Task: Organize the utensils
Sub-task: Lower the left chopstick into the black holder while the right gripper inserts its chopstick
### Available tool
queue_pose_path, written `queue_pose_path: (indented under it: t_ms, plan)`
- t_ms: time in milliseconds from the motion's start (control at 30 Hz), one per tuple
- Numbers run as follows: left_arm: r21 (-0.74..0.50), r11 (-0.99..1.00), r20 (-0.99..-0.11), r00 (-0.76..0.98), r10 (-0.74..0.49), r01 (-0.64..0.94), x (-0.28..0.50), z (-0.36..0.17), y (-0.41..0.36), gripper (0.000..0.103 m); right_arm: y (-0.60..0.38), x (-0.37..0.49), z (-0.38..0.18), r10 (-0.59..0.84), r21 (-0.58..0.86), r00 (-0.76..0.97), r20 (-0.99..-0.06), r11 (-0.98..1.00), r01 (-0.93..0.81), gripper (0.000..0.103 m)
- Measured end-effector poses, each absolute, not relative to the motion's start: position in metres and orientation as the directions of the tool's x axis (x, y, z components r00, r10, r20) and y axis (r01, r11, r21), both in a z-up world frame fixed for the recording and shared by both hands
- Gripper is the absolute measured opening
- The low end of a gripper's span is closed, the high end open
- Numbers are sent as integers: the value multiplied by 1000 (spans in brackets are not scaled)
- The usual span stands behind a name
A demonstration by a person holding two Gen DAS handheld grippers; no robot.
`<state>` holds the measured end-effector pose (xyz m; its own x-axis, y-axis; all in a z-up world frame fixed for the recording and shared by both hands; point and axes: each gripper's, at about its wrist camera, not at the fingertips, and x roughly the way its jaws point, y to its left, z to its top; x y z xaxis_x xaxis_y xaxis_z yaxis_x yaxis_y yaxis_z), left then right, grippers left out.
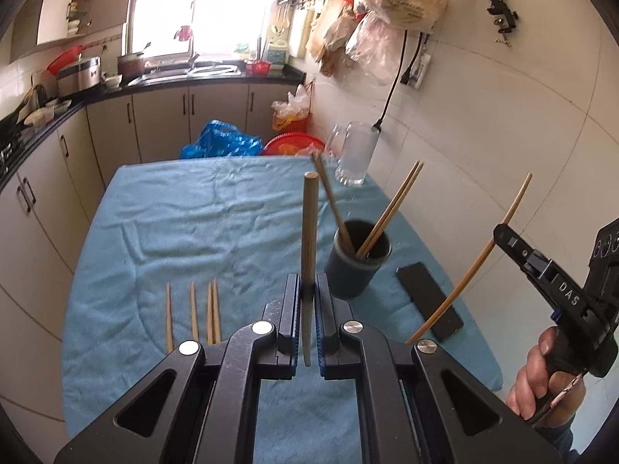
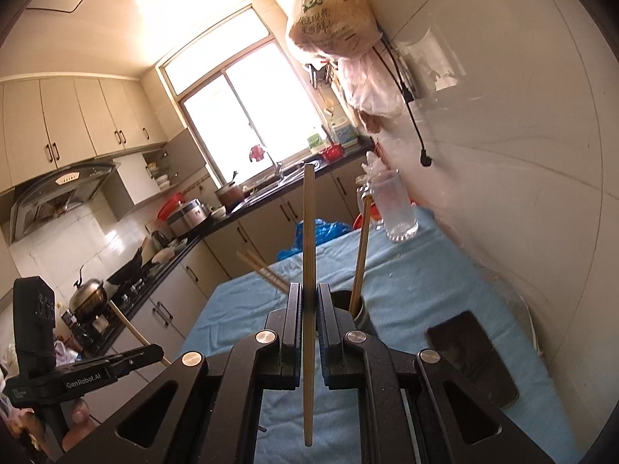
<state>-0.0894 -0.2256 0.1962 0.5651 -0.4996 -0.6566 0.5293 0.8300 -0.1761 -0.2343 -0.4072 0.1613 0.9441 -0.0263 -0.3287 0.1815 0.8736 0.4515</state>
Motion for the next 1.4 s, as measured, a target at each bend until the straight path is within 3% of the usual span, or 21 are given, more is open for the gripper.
queue_pose_path:
  t_ms: [400,733,1100,1233,1400]
  plan:
    - [-192,796,-580,588,-564,575,-56,262,-270,7,-439,-205,195,-72,479,961,-267,855,198,8]
    - [-223,785,-573,573,-585,579,-9,272,-315,7,-469,-161,199,-104,502,958,-267,834,230,8]
    - [-238,812,-687,499,-529,533,25,201,-289,7,-491,-142,179,-82,520,947,-310,819,242,8]
    - [-270,789,-747,398,-533,551,39,159,-287,25,-495,-144,177,-73,524,950,-305,820,231,8]
    - [-319,752,-773,300,-559,577,49,129,-312,27,-495,-146,175,-65,530,952,-299,818,222,8]
